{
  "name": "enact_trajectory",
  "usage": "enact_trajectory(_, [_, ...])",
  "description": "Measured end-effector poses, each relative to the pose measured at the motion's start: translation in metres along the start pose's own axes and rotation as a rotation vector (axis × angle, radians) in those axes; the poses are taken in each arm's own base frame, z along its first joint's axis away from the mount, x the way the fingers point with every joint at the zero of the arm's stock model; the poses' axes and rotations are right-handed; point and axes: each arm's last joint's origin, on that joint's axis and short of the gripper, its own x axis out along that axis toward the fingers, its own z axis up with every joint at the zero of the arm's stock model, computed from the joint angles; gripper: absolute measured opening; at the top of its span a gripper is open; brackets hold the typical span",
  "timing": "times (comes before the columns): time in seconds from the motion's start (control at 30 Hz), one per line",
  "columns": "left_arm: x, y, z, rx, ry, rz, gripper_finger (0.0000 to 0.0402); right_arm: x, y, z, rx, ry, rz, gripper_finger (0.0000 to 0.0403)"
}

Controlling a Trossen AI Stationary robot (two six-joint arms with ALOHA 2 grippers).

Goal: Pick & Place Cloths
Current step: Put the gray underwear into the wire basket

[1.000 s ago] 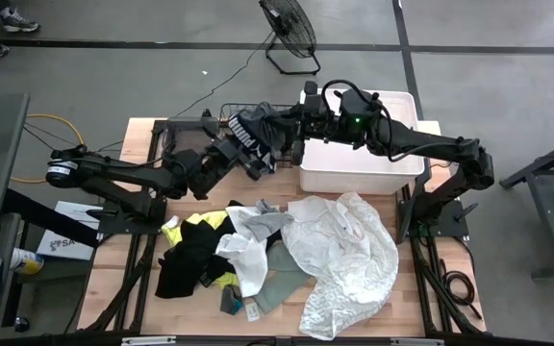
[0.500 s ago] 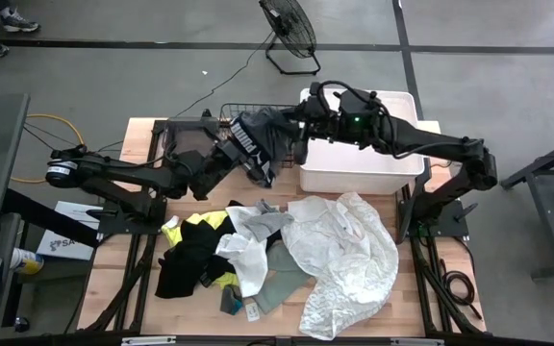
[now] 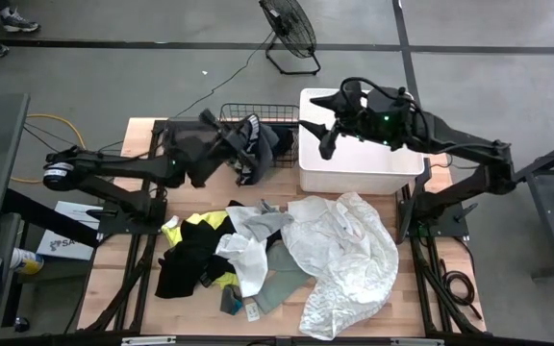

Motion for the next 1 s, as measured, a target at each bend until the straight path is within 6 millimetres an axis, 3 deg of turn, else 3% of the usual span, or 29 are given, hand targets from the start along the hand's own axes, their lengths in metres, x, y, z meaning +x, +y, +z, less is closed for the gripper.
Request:
enact_trajectory(0.13, [0.019,0.016,-0.003,0.038,-0.001,-0.09,0.0001,-0.007,-0.002,-0.001,0.028,0.029,0.001,0.0276])
enact_trajectory(0.3, [0.037,0.044,-0.004,0.012,0.051,-0.06,0.0,-0.01,-0.003,-0.006,0.021,0.081,-0.003,0.0273])
enact_trajectory(0.57, [0.055,0.084,-0.002,-0.223,0.093,0.005,0.0,-0.011,-0.004,-0.01,0.013,0.12,-0.048,0.0272])
enact_trajectory(0.73, [0.067,0.085,-0.009,-0.326,0.142,0.006,0.0,-0.011,-0.004,-0.011,0.03,0.133,-0.058,0.0272])
enact_trajectory(1.0, [0.101,0.053,-0.043,-0.308,0.285,-0.02,0.0,-0.011,-0.004,-0.014,0.03,0.163,-0.059,0.0272])
